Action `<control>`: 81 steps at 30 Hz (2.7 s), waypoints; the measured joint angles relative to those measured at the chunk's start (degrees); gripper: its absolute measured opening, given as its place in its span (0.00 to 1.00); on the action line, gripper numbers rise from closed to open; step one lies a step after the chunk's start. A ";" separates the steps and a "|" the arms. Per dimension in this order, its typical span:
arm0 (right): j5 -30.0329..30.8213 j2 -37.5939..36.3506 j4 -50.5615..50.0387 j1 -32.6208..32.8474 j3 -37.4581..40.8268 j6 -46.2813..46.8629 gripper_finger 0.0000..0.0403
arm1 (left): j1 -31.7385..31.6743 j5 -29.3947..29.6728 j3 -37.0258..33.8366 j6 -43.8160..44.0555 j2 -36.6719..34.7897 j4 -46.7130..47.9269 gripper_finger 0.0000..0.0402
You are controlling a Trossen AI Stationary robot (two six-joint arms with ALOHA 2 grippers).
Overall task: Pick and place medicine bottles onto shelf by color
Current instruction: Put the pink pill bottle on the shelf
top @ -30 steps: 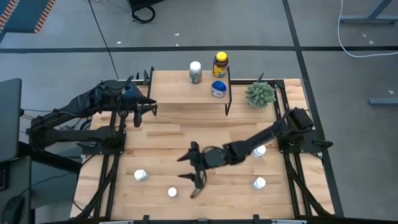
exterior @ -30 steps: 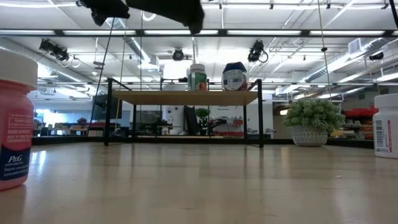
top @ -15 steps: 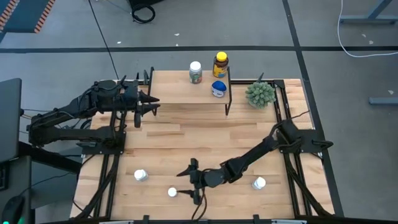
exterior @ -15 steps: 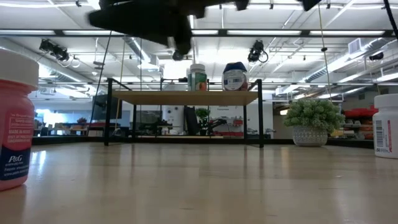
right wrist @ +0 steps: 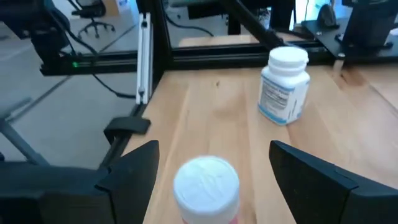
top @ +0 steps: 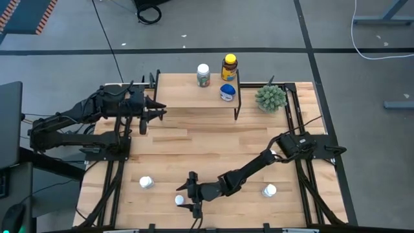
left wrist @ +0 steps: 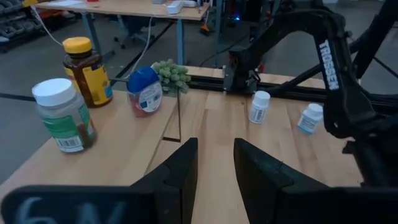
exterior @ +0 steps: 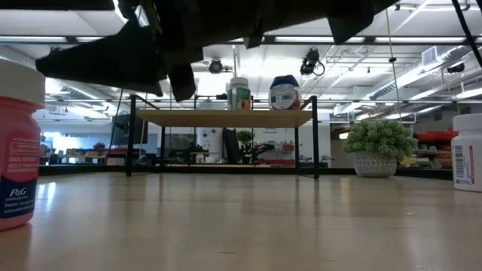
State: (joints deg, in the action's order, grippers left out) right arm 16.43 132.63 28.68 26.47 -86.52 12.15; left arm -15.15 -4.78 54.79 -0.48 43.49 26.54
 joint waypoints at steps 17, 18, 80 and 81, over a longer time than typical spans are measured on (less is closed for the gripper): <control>-1.09 0.03 -2.25 0.62 0.18 -0.48 0.75 | 0.02 0.00 0.01 -0.12 -0.01 -0.09 0.27; -1.09 0.03 -2.32 0.62 0.18 -0.70 0.73 | 0.02 0.00 -0.01 -0.12 -0.01 -0.08 0.27; -1.66 5.69 3.46 -0.41 -1.51 -2.26 0.68 | -0.01 0.61 -0.05 -0.28 0.00 1.93 0.27; -1.66 5.69 3.37 -0.43 -1.51 -2.26 0.68 | -0.01 0.61 -0.07 -0.29 0.01 2.08 0.27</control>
State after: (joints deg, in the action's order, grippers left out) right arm 14.76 138.32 32.05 26.04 -88.03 9.89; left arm -15.16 -4.16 54.72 -0.78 43.51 28.62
